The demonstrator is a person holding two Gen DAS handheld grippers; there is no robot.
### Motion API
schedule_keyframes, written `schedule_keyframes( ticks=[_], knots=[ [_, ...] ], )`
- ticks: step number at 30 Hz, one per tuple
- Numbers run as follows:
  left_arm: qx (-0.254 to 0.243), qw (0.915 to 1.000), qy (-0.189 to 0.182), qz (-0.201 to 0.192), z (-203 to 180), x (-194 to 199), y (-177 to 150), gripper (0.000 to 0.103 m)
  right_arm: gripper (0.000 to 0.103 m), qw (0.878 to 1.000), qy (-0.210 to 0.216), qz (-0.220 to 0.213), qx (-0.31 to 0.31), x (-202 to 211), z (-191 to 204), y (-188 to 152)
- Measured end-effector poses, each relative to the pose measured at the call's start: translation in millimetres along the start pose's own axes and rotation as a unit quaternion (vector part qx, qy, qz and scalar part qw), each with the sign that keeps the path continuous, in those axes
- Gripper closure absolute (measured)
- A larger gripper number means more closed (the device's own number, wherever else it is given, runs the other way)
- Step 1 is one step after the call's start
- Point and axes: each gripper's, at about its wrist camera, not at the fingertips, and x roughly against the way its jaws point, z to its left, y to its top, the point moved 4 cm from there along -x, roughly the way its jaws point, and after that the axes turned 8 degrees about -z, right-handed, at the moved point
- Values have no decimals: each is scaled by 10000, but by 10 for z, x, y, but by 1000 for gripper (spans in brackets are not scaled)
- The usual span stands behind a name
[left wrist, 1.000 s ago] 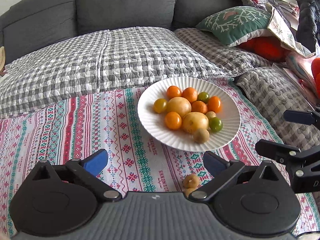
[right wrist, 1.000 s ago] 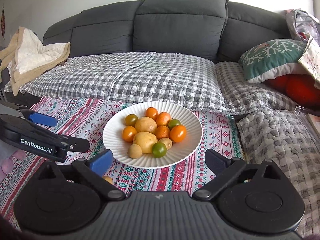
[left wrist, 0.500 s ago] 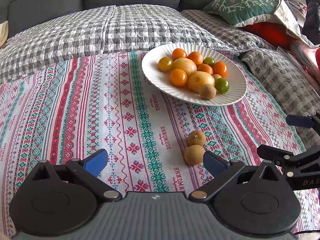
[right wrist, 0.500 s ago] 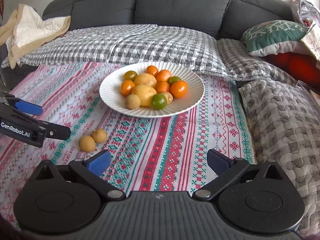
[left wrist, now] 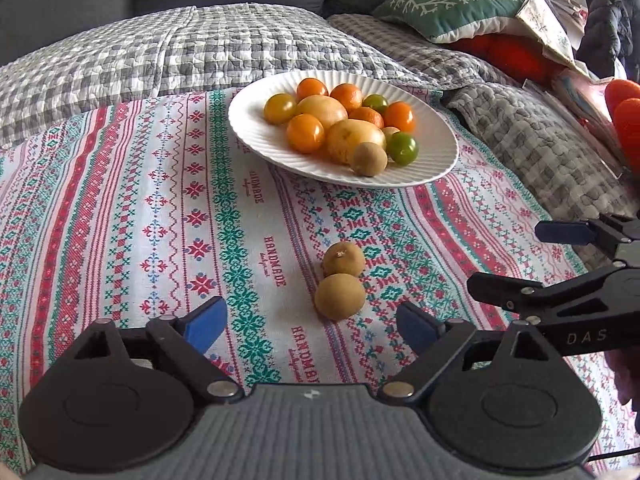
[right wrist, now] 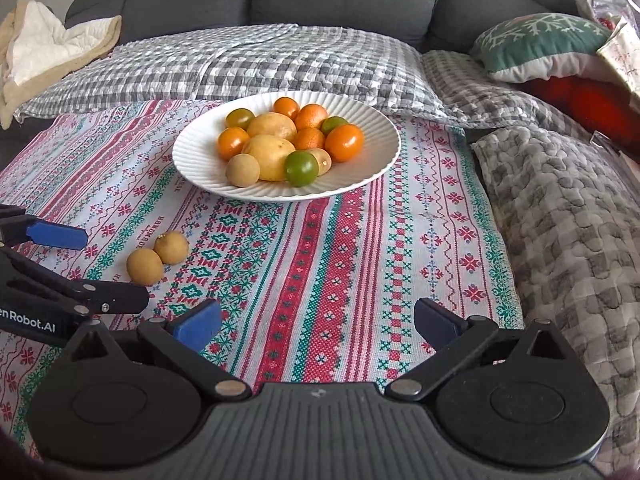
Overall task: Organize fruits
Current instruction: 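Grasp a small tan fruit with the left tool while the right tool grasps the other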
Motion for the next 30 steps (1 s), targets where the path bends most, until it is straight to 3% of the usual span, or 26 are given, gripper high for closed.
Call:
schedule_keyframes(
  ticks=[7, 12, 13, 16, 22, 30],
  knots=[
    [69, 9990, -449, 5, -75, -12, 30, 51, 1, 9996, -111, 106, -223, -64, -72, -16],
    [-60, 9989, -468, 47, -110, -47, 48, 74, 1, 9998, -60, 127, -133, -81, -23, -23],
    [-74, 9988, -475, 97, -96, -69, 63, 83, 1, 9998, -44, 120, -119, -81, -8, -20],
    [-10, 9985, -523, 174, -30, -47, 95, 84, 1, 9999, 77, 31, -89, -79, 53, 18],
    [-104, 9995, -160, 252, 172, 74, 136, 84, 1, 9990, 455, -43, 7, -140, 261, 74],
    [81, 9989, 236, 387, 506, 105, 166, 84, 12, 9968, 795, 47, -53, -301, 592, 136]
  ],
)
